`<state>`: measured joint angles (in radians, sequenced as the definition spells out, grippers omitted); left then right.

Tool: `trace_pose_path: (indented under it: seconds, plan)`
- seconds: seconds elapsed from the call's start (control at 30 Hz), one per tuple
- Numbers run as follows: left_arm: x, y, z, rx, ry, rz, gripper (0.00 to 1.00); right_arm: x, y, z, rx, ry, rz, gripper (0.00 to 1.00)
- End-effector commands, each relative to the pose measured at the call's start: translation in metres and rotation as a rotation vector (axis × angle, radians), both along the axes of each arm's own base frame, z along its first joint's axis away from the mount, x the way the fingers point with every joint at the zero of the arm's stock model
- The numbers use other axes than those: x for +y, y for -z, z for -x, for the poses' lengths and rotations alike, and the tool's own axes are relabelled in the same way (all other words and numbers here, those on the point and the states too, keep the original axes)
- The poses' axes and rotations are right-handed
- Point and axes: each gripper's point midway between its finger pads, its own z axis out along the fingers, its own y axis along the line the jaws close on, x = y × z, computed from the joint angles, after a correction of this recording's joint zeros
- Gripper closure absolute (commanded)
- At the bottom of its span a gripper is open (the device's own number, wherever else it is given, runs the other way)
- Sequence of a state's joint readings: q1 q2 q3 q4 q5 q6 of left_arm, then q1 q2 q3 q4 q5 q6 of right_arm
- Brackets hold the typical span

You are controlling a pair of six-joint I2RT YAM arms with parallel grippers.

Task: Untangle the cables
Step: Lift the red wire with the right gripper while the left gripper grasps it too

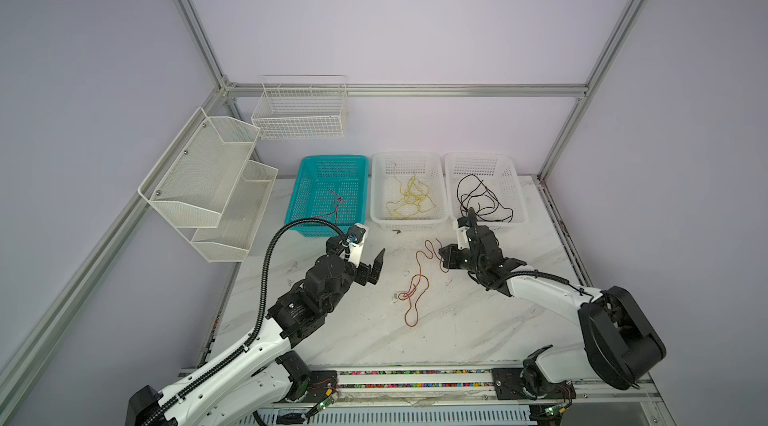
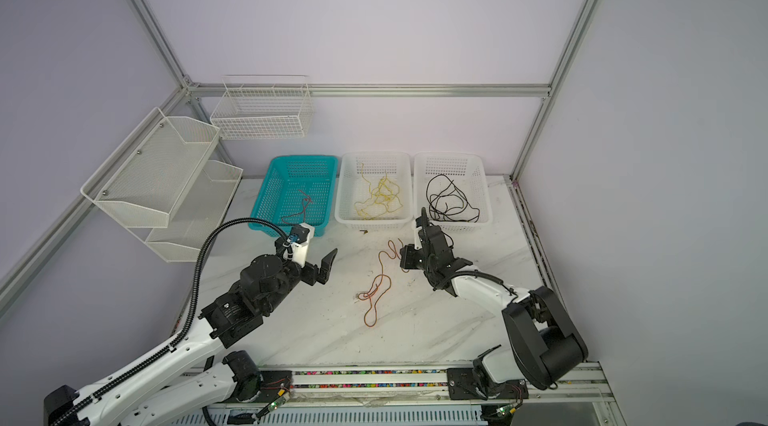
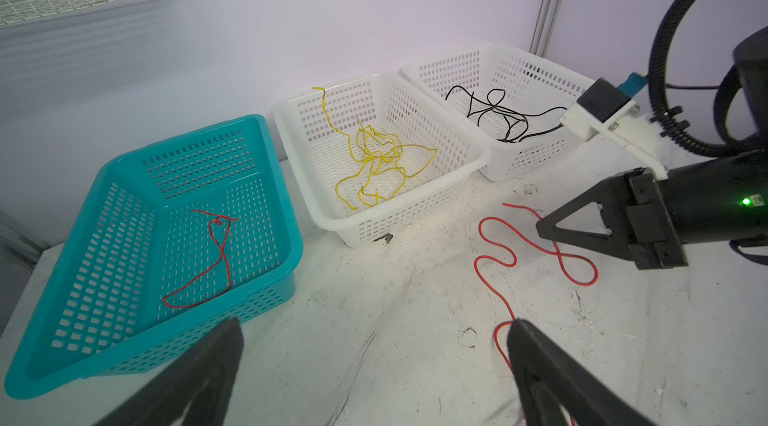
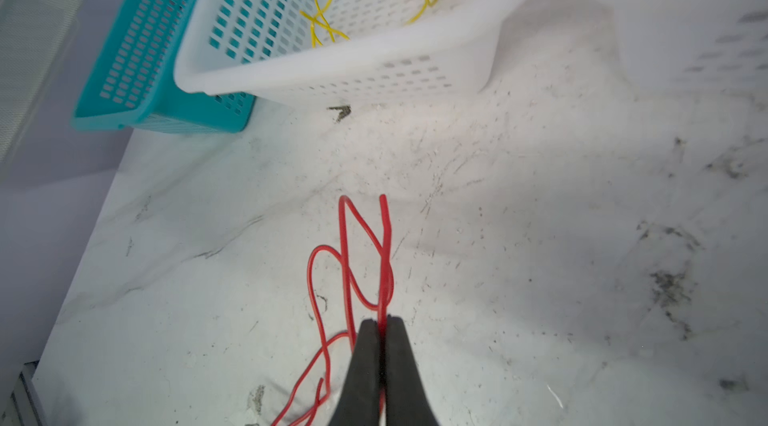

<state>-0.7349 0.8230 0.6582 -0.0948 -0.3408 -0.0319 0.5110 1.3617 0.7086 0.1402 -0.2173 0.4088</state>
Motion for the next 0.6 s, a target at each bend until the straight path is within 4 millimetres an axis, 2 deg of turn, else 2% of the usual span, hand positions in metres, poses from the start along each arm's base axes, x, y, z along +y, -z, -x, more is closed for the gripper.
trace_pose_path:
  seconds: [0.0, 0.2, 0.3, 0.43, 0.57]
  plan:
    - [-0.002, -0.003, 0.0, -0.014, 0.016, 0.004, 0.0, 0.004, -0.049, 0.004, -0.094, -0.03, -0.036, 1.0]
    - [-0.005, -0.008, 0.003, -0.015, 0.041, 0.026, 0.0, 0.005, -0.12, 0.019, -0.235, -0.069, -0.115, 1.0]
    - [-0.009, -0.013, 0.008, -0.024, 0.074, 0.053, 0.0, 0.007, -0.147, 0.026, -0.288, -0.098, -0.152, 1.0]
    - [-0.012, -0.019, 0.014, -0.043, 0.11, 0.083, 0.0, 0.016, -0.167, 0.036, -0.315, -0.166, -0.205, 1.0]
    - [-0.015, -0.025, 0.019, -0.059, 0.144, 0.11, 0.0, 0.025, -0.177, 0.046, -0.32, -0.224, -0.244, 1.0]
